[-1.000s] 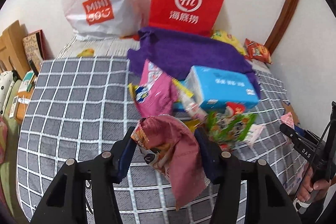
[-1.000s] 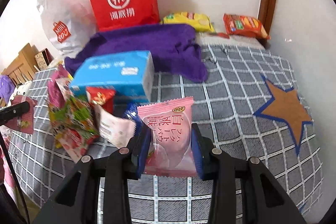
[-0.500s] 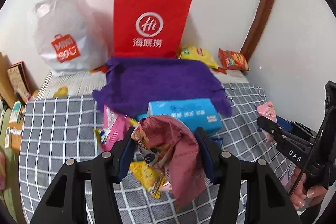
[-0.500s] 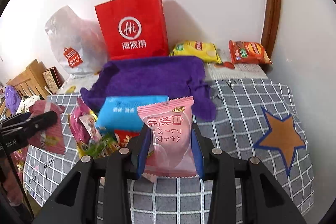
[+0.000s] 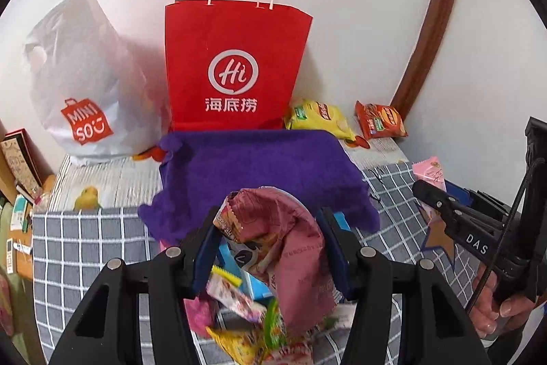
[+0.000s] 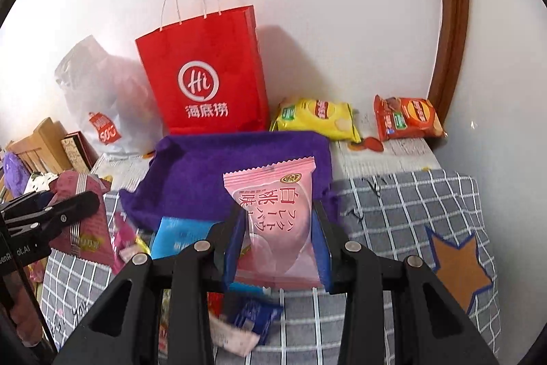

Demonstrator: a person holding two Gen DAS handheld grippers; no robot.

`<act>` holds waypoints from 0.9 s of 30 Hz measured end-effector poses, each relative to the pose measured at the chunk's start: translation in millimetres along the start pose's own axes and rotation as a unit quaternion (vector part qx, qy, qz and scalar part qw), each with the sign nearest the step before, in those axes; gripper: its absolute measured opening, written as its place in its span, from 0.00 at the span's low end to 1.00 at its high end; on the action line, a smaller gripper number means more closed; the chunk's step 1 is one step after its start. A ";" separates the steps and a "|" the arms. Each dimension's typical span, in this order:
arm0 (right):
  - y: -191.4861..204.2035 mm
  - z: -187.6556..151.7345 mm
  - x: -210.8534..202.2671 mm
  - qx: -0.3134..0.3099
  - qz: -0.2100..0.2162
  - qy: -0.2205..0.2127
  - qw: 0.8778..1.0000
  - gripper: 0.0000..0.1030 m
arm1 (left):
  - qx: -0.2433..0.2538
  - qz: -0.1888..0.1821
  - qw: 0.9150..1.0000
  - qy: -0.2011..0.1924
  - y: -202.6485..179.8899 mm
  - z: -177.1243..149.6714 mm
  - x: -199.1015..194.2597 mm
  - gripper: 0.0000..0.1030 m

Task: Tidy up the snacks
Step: 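Carry the pink bag with left tool while right tool carries candy toward purple towel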

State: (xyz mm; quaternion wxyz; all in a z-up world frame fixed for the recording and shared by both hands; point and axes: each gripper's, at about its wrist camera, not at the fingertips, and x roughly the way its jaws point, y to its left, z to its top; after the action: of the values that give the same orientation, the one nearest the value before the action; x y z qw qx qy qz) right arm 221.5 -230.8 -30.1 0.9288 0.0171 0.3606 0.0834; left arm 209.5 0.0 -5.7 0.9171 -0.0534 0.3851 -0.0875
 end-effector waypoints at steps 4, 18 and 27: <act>-1.7 20.2 18.3 0.007 0.006 0.000 1.000 0.36 | -0.005 0.005 1.000 -0.002 9.9 12.5 10.0 0.52; 3.4 51.2 74.1 -0.001 0.008 0.010 1.000 0.36 | -0.025 0.020 0.999 0.008 46.0 36.1 48.7 0.52; 6.5 66.1 104.3 -0.004 0.008 0.011 1.000 0.36 | -0.031 0.023 0.999 0.017 60.1 47.0 76.1 0.52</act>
State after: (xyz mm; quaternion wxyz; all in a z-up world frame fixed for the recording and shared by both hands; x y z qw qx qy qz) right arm 340.8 -205.1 -50.1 0.9240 0.0153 0.3707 0.0924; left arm 302.7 44.9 -35.9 0.9102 -0.0710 0.4042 -0.0554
